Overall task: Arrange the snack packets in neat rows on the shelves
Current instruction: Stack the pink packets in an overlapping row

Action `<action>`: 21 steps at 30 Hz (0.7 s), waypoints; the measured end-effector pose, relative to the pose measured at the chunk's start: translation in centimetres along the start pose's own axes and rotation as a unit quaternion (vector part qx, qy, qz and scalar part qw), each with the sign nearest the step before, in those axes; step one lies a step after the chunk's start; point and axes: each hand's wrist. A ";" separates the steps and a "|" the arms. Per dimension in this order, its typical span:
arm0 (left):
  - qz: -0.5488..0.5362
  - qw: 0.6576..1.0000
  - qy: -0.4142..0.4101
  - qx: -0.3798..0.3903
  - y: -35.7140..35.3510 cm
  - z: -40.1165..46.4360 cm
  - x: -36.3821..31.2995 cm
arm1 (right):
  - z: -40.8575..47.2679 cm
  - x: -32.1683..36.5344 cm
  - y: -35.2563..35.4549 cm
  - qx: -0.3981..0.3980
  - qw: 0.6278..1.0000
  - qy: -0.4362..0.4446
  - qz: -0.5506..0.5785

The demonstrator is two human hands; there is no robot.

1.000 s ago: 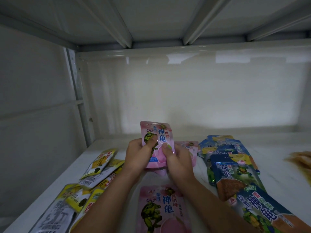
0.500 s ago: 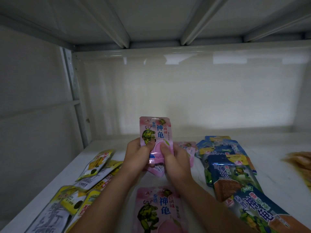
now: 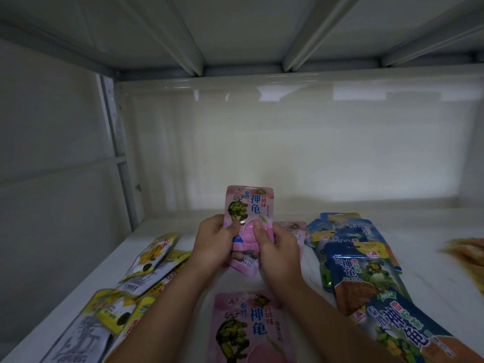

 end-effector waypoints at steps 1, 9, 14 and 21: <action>0.009 1.000 -0.004 0.002 -0.1 0.0 0.0 | 0.0 -0.1 0.0 0.000 1.000 -0.003 -0.006; 0.027 1.000 0.006 0.003 -0.3 0.0 0.1 | 0.3 0.0 0.7 -0.039 0.999 -0.034 -0.017; 0.068 0.997 -0.015 -0.024 0.0 0.6 0.6 | 0.2 -0.1 0.8 -0.018 0.998 -0.027 -0.047; 0.131 0.989 -0.008 -0.065 1.8 1.7 0.5 | 0.2 -0.4 0.5 0.006 0.996 -0.020 -0.090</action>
Point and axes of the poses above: each hand's wrist, its own z-axis towards the middle knuckle, its own y-axis out of the back of the hand, x = y × z, and after that the axes turned 12 degrees about -z, right-handed
